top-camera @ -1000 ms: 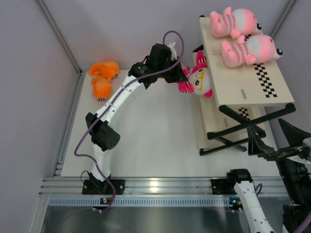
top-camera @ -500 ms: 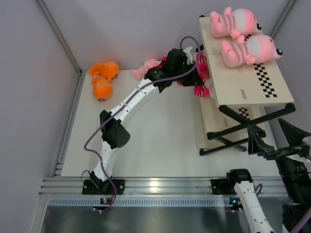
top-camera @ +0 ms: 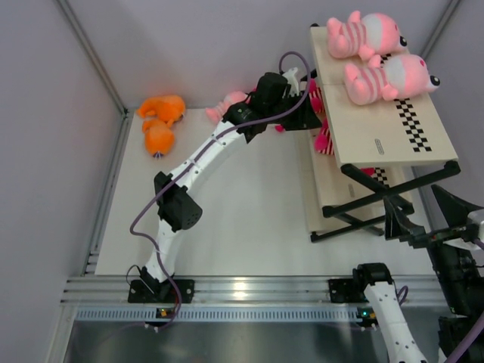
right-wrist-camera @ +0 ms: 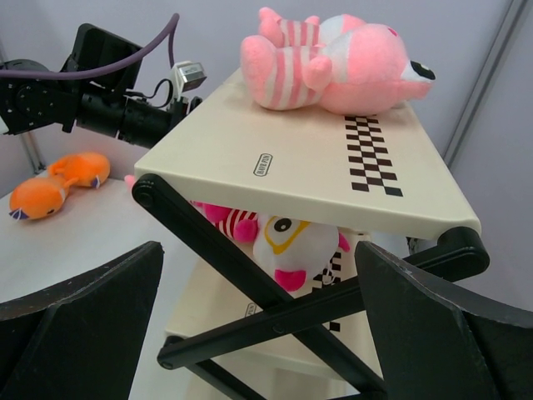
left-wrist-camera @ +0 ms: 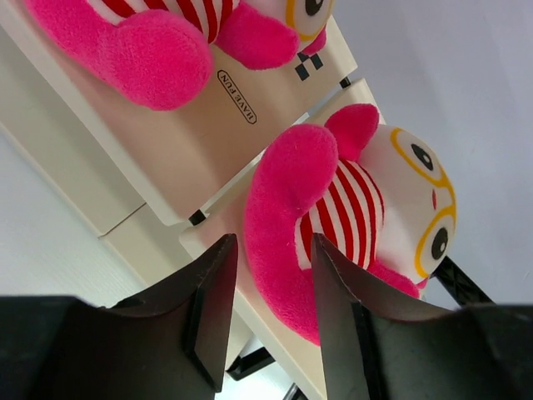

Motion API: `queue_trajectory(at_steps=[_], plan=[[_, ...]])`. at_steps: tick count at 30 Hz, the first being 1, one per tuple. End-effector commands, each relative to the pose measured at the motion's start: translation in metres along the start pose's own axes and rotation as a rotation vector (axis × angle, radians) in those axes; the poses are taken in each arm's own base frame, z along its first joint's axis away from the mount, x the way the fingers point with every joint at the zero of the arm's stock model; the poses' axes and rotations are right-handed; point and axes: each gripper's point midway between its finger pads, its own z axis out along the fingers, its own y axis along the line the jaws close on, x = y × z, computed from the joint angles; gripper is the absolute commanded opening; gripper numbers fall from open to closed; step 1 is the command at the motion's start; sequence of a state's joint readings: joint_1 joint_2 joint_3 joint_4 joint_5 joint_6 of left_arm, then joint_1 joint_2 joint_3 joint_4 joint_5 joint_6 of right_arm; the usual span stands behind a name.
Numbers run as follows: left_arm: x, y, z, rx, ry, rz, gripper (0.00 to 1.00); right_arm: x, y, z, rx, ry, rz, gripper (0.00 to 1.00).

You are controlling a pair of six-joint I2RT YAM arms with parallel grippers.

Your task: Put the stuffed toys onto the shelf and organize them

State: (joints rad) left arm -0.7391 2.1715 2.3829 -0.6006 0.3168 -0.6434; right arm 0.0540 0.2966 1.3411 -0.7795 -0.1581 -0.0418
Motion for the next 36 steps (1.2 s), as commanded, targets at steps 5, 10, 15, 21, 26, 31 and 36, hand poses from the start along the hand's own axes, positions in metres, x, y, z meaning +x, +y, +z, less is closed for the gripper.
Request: queue_trajectory(at_steps=[5,10,15,21,26,31,36], plan=[[-0.037,-0.019,-0.045,0.038,-0.113,0.264,0.48,0.003,0.0,-0.002,0.006,0.005,-0.007,0.99],[-0.036,-0.01,-0.059,0.024,-0.115,0.54,0.55,0.005,0.002,-0.005,-0.005,0.006,-0.011,0.99],[-0.035,-0.035,-0.11,0.182,-0.11,0.718,0.62,0.006,0.005,-0.009,-0.017,0.013,-0.013,0.99],[-0.048,-0.036,-0.183,0.282,-0.143,0.841,0.73,0.012,0.008,-0.015,-0.032,0.027,-0.016,0.99],[-0.04,0.011,-0.205,0.236,-0.083,0.863,0.73,0.017,0.006,-0.019,-0.025,0.033,-0.044,0.99],[-0.021,0.015,-0.187,0.291,-0.029,0.898,0.75,0.021,0.007,-0.011,-0.04,0.052,-0.047,0.99],[-0.003,-0.006,-0.145,0.383,0.01,1.004,0.77,0.023,0.009,-0.003,-0.051,0.056,-0.021,0.99]])
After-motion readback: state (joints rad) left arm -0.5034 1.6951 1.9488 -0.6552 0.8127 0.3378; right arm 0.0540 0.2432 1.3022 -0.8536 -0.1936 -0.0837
